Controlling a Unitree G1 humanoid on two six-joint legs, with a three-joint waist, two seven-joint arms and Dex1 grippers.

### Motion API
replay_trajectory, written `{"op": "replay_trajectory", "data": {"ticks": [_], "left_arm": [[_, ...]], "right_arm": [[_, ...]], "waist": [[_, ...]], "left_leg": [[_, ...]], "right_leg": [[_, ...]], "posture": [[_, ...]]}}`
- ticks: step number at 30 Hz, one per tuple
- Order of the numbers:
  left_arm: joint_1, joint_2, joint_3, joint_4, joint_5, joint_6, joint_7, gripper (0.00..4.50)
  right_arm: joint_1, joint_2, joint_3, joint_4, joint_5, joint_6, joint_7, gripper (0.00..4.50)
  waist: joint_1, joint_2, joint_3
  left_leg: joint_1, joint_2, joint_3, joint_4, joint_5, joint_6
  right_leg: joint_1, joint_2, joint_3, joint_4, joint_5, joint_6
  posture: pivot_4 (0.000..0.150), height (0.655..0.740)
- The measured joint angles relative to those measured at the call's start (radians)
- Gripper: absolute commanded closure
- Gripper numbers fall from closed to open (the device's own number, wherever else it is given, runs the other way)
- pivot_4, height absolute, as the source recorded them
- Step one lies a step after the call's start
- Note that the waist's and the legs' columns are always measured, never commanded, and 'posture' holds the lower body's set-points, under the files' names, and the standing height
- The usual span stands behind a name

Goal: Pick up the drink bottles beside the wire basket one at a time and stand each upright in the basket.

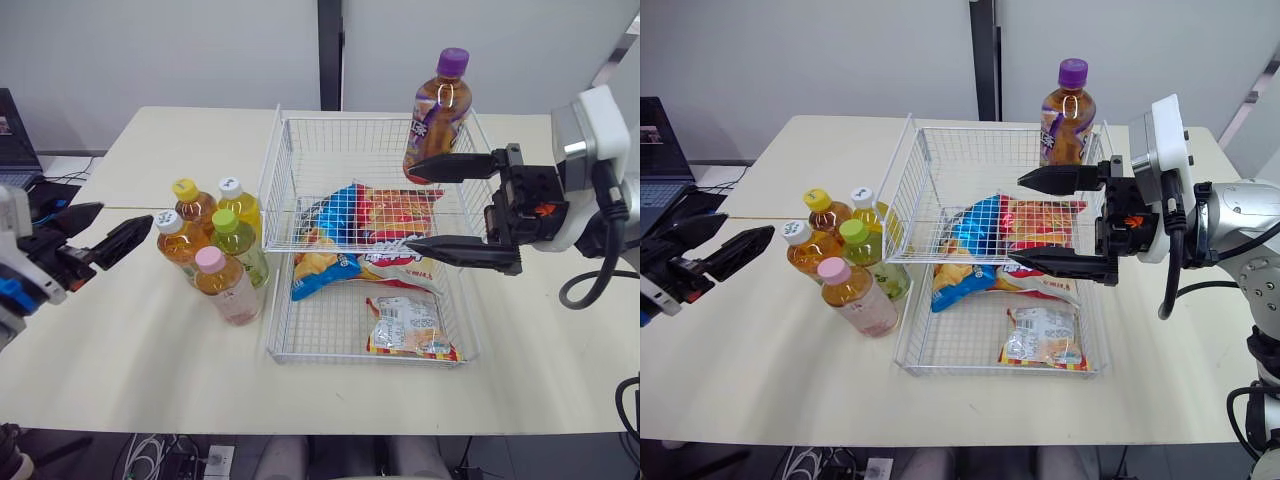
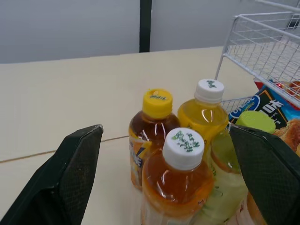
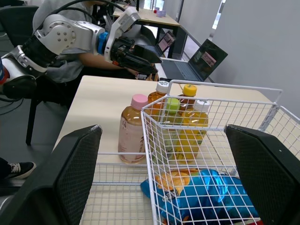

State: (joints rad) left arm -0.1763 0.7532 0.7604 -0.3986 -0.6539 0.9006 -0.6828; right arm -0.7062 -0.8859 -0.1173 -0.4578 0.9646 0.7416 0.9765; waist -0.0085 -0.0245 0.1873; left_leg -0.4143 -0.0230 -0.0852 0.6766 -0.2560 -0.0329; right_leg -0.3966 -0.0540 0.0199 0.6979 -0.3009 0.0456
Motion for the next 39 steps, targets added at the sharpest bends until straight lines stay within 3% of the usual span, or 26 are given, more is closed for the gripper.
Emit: {"op": "replay_trajectory", "data": {"ticks": [7,34,39], "left_arm": [[-0.046,-0.011,-0.13,0.063,0.03,-0.07,0.069,0.03],[-0.028,0.008,-0.234,0.133,0.053,-0.152,0.063,0.03],[-0.047,0.009,-0.255,0.136,0.056,-0.166,0.058,1.1]], "right_arm": [[-0.019,0.006,0.001,0.0,-0.001,0.0,0.001,0.0],[0.013,0.004,-0.027,-0.019,0.012,0.016,-0.033,0.0],[0.013,0.004,-0.027,-0.019,0.012,0.017,-0.041,0.0]], "waist": [[-0.001,0.0,0.0],[0.0,0.0,0.0],[0.0,0.0,0.0]], "left_leg": [[0.0,0.0,0.0,0.0,0.0,0.0],[0.0,0.0,0.0,0.0,0.0,0.0],[0.0,0.0,0.0,0.0,0.0,0.0]], "right_leg": [[0.0,0.0,0.0,0.0,0.0,0.0],[0.001,0.0,-0.001,-0.001,0.0,0.0],[0.001,0.0,-0.001,-0.001,0.0,0.0]], "posture": [[0.15,0.74],[0.15,0.74],[0.15,0.74]]}}
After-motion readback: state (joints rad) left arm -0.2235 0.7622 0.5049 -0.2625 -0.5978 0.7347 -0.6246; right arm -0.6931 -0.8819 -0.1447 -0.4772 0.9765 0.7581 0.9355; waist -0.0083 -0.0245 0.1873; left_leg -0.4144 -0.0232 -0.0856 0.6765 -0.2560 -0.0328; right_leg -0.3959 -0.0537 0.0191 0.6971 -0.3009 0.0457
